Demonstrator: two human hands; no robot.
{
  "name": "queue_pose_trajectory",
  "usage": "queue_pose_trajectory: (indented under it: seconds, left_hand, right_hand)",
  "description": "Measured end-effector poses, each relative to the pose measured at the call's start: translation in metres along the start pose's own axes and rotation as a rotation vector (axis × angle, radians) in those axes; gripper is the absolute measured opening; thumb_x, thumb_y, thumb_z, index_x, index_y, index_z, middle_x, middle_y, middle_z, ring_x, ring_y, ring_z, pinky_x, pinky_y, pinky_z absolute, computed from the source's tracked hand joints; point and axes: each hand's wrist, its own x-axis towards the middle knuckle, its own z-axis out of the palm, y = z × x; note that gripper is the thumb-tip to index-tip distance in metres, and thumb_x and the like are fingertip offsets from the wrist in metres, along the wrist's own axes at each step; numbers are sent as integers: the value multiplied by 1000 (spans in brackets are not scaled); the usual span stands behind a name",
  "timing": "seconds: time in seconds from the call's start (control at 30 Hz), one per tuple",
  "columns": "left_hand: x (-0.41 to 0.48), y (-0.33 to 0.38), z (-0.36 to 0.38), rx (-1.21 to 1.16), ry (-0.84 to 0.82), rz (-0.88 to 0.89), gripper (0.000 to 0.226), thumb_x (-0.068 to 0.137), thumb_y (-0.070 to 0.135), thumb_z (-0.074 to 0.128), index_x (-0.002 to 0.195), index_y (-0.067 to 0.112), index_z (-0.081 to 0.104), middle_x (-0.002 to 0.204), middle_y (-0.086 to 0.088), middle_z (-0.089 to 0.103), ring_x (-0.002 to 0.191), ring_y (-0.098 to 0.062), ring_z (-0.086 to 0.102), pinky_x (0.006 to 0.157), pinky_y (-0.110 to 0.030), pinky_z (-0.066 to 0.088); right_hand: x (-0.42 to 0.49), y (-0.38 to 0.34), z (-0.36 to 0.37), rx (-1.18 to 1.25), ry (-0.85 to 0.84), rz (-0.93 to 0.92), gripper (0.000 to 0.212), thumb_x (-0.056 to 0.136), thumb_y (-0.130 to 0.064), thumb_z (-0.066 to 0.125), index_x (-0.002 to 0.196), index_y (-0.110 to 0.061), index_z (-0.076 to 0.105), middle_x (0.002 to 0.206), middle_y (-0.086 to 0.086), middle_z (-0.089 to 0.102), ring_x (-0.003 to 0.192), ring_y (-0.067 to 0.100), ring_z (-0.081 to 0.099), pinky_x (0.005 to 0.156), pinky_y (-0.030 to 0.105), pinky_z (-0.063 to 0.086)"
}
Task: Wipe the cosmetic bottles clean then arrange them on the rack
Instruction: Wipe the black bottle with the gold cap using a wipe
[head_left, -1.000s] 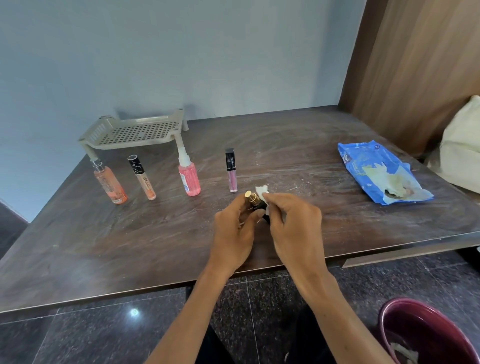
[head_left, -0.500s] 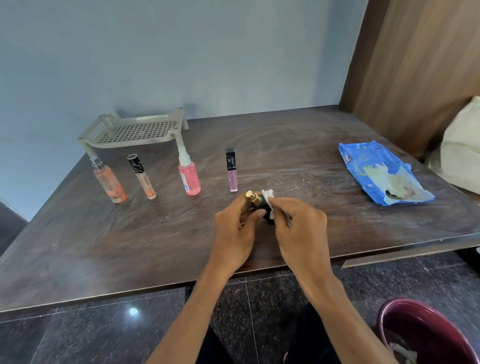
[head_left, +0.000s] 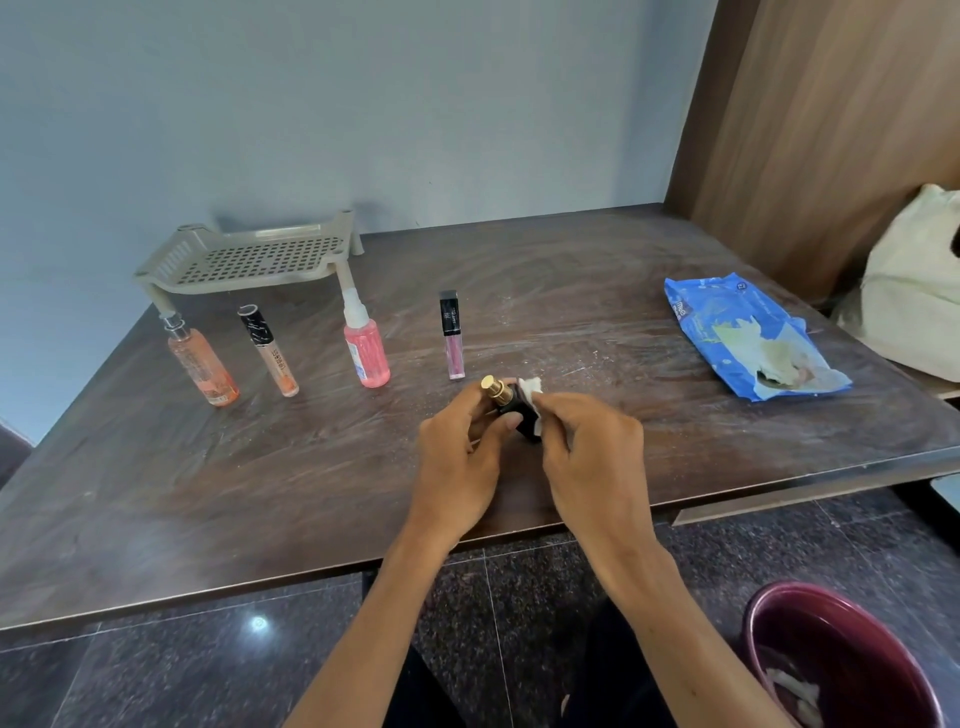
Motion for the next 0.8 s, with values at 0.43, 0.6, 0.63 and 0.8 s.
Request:
queue_pose_trajectory:
  seconds: [0.43,0.6,0.63,0.8]
  left_hand:
    - [0,2,0,14,0,7,20,96,9,64,115,11,68,108,9,75,103,2,69,87,-14,53]
    - [0,1,1,31,-3,3,24,97,17,66,121,13,67,115,5,75,110,-1,68,95,-23,54]
    - [0,1,1,37,-2,4,25,97,17,66,122,14,67,116,5,75,110,-2,68,96,-24,54]
    - [-1,3,0,25,-4,10,22,96,8,65,117,14,68,111,9,75,106,1,69,91,-19,55]
  right_hand:
    - [6,-16,-5,35,-13,-40,24,93,-3,57,109,-11,74,92,-3,73,82,5,65,75,18,52]
    - [-4,11,-4,-30,-35,74,23,91,-3,56,96,-11,76,79,-1,72,71,13,65,67,37,53]
    - [-3,13,-4,-52,-50,81,22,91,-3,55,92,-11,76,75,0,71,68,16,64,64,39,53]
    - [8,-15,-4,-10,-27,-26,22,93,-3,55,94,-11,76,77,-1,71,70,12,64,66,35,54]
